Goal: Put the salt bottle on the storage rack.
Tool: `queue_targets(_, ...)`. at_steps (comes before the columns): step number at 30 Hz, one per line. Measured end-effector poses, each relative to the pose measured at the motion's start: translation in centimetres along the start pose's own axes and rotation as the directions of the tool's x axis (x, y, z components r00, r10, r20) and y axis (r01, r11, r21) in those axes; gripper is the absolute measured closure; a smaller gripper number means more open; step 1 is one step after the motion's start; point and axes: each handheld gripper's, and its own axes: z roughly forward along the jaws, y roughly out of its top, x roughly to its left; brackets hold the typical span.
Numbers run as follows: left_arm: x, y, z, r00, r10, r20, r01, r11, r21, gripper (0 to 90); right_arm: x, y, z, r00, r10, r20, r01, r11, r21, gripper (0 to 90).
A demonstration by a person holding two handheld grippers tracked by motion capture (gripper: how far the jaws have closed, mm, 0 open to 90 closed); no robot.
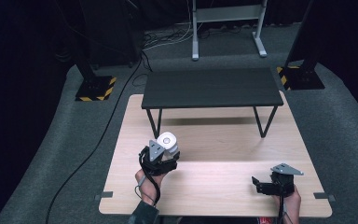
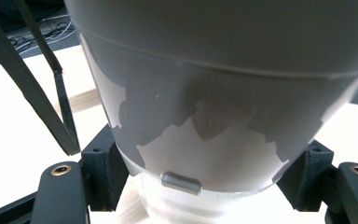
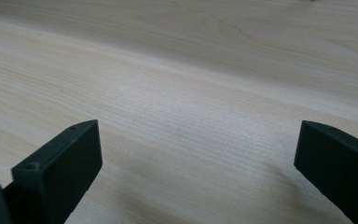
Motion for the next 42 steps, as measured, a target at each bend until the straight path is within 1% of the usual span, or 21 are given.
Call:
queue_targets(5,0.3,0.4,0.2,1.0,-0.005,0.006,0.005,1.0,0.003,28.2,0.0,0.0,0.0,1.0,0.002,0.001,-0.002,1.0,0.001,0.0)
queue_targets(7,0.4,0.7,0.2,1.0,0.004,0.003,-0.004,1.0,0.007,28.2,0.0,0.0,0.0,1.0,0.002,0.001,-0.002,1.0,0.001,0.0)
queue_targets(19,1.2,1.9,0.7,0.9999,0.003,0.01,-0.003,0.9999,0.015,28.2,0.0,0.0,-0.1,1.0,0.002,-0.001,-0.002,1.0,-0.001,0.0)
queue_targets(24,1.7,2.8,0.8,0.9998,0.007,0.019,-0.008,0.9995,0.03,28.2,0.0,-0.1,-0.1,1.0,0.001,-0.002,-0.001,1.0,-0.002,0.0)
queue_targets(30,1.9,3.3,0.9,0.9997,0.006,0.023,-0.007,0.9995,0.03,28.2,0.0,-0.1,-0.1,1.0,0.001,-0.003,-0.001,1.0,-0.005,0.0)
queue_targets(36,2.4,4.4,1.2,0.9994,0.006,0.034,-0.008,0.9993,0.038,28.2,0.0,0.0,0.0,1.0,0.001,-0.002,-0.001,1.0,-0.001,0.0)
queue_targets(42,2.7,5.1,1.4,0.9989,0.011,0.045,-0.013,0.9989,0.046,28.2,0.0,0.0,0.0,1.0,0.002,-0.002,-0.002,1.0,0.0,0.0)
